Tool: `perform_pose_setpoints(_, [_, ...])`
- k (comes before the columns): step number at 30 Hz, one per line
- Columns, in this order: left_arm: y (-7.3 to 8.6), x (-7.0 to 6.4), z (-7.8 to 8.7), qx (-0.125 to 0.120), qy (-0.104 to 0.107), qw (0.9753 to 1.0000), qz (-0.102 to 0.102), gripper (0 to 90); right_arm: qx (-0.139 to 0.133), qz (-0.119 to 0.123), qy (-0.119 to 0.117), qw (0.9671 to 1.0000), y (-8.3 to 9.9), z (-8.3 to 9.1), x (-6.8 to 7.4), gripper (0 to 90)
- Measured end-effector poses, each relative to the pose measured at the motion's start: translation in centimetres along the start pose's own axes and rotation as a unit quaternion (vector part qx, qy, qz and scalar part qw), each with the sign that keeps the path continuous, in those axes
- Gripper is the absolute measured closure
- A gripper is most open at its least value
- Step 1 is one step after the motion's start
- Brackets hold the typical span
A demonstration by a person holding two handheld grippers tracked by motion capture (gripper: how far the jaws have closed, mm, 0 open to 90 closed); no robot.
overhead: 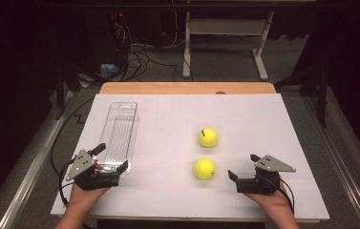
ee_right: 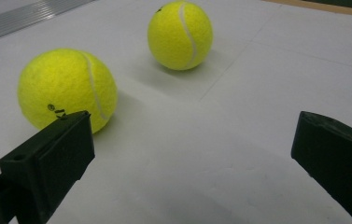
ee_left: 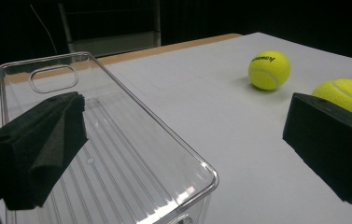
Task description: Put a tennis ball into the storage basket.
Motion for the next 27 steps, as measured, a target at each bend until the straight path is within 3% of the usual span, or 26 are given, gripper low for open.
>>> perform_pose_setpoints(27, [0.0,-0.2,0.0,-0.004,0.003,1.0,-0.005,0.7,-0.005,0.016,-0.04,0.9991,-1.3,-1.7,3.2,0.0])
Point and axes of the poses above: each handheld gripper's, and its own axes: z roughly backward along the jaws, y roughly out of its underside, x roughly to its left, the point moved 7 cm from there along -z, roughly forward along the jaws, and after that the axes turned 1 degree about -z, right-handed, at the moved point
